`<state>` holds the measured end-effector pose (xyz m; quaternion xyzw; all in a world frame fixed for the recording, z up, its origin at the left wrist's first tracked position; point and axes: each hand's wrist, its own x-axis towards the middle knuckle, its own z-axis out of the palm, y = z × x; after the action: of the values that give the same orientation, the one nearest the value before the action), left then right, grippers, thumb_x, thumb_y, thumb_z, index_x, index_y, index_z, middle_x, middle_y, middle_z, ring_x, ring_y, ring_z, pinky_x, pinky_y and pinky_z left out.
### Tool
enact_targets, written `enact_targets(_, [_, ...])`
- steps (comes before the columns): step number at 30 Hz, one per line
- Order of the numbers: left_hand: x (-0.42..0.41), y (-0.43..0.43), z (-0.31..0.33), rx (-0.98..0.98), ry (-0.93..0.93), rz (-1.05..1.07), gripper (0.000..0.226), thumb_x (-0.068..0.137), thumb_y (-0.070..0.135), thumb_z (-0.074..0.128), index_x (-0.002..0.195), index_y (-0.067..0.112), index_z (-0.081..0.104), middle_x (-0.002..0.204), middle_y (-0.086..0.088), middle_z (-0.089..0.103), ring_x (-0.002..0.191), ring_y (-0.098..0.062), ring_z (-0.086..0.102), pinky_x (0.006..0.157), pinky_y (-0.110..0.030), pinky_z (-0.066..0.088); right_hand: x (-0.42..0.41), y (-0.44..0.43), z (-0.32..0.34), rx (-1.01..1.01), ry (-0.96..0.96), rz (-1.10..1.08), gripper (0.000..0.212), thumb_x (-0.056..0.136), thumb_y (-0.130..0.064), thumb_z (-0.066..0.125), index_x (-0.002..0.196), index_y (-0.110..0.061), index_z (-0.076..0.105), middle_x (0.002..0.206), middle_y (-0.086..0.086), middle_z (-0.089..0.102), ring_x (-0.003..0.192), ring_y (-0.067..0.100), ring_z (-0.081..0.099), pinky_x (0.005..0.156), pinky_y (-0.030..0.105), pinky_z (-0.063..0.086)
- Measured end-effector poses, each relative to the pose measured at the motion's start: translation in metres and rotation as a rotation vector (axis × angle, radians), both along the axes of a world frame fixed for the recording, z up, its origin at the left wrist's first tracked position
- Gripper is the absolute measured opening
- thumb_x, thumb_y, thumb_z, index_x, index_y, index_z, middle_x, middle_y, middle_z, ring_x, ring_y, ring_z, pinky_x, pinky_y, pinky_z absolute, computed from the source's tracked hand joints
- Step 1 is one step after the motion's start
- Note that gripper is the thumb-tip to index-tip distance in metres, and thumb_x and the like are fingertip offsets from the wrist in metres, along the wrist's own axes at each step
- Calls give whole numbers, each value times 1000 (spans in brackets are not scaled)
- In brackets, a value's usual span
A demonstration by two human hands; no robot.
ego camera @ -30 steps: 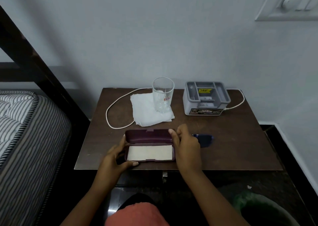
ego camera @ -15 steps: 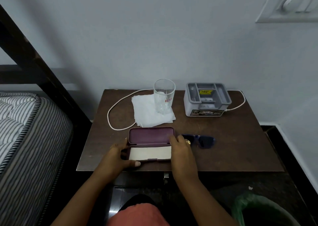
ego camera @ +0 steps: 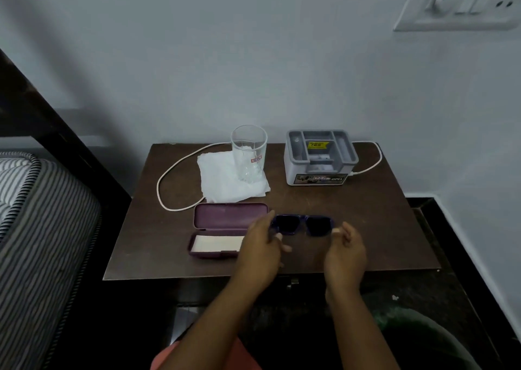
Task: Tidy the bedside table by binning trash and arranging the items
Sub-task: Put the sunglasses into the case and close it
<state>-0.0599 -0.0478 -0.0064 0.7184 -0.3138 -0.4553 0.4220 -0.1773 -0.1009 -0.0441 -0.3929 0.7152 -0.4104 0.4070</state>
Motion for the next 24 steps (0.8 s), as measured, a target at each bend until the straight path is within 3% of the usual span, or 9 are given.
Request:
enact_targets(5, [-12, -32, -19, 77, -19, -7, 59, 96, 1, 34, 148, 24, 19, 140, -7, 44, 61, -7, 61, 40, -17, 43, 0, -2, -5, 7, -14, 99, 42, 97, -16, 45, 139, -15, 41, 141, 8, 47, 125, 23, 47, 105, 34, 37])
enact_targets(9, [-20, -32, -19, 100, -40, 5, 61, 96, 1, 33, 149, 24, 13, 134, -11, 51, 61, -7, 60, 40, -14, 43, 2, -5, -7, 19, -26, 138, 43, 97, -15, 44, 140, -15, 40, 142, 7, 47, 129, 22, 44, 108, 39, 36])
enact_targets(11, [-23, -30, -24, 67, -100, 6, 62, 95, -1, 34, 149, 22, 16, 137, -14, 48, 71, -14, 64, 43, -13, 43, 4, -6, -7, 29, -42, 126, 43, 96, -15, 44, 139, -15, 41, 142, 7, 47, 129, 22, 44, 109, 40, 35])
enact_targets(14, [-27, -27, -35, 20, -158, 3, 62, 92, -3, 36, 147, 23, 23, 142, -17, 43, 102, -32, 62, 43, -10, 43, 5, -6, -8, 32, -93, 93, 43, 95, -13, 46, 137, -16, 43, 140, 6, 48, 128, 21, 46, 108, 42, 37])
enact_targets(16, [-30, -27, -41, -9, -181, -22, 62, 91, -5, 36, 146, 23, 27, 146, -12, 39, 114, -37, 57, 53, -15, 50, 3, -7, -7, 10, -121, 69, 42, 94, -12, 48, 135, -17, 45, 138, 6, 49, 124, 20, 48, 108, 42, 38])
enact_targets(18, [-34, -26, -42, -38, -209, -75, 64, 88, -7, 37, 145, 22, 30, 148, -9, 36, 123, -41, 49, 83, -37, 55, -2, -9, -4, -17, -122, 35, 41, 92, -10, 49, 133, -16, 48, 134, 5, 48, 118, 20, 51, 106, 38, 40])
enact_targets(20, [-38, -23, -42, -79, -259, -108, 65, 86, -10, 38, 145, 18, 31, 151, -6, 33, 133, -34, 40, 109, -43, 37, -8, -11, -3, -24, -125, -8, 37, 93, -9, 48, 129, -13, 52, 128, 5, 45, 110, 18, 52, 102, 34, 41])
enact_targets(22, [-41, -20, -40, -93, -364, -127, 64, 87, -9, 41, 145, 17, 31, 152, -2, 32, 138, -23, 33, 115, -33, 26, -12, -11, -5, -27, -147, -29, 32, 94, -11, 48, 124, -16, 57, 127, 5, 47, 108, 19, 55, 102, 36, 43])
enact_targets(24, [-43, -19, -40, -64, -449, -139, 64, 88, -4, 42, 145, 24, 31, 149, 0, 38, 126, -20, 37, 107, -32, 33, -16, -11, -8, -18, -178, -55, 28, 94, -13, 50, 118, -21, 61, 126, 9, 52, 108, 21, 58, 101, 41, 46])
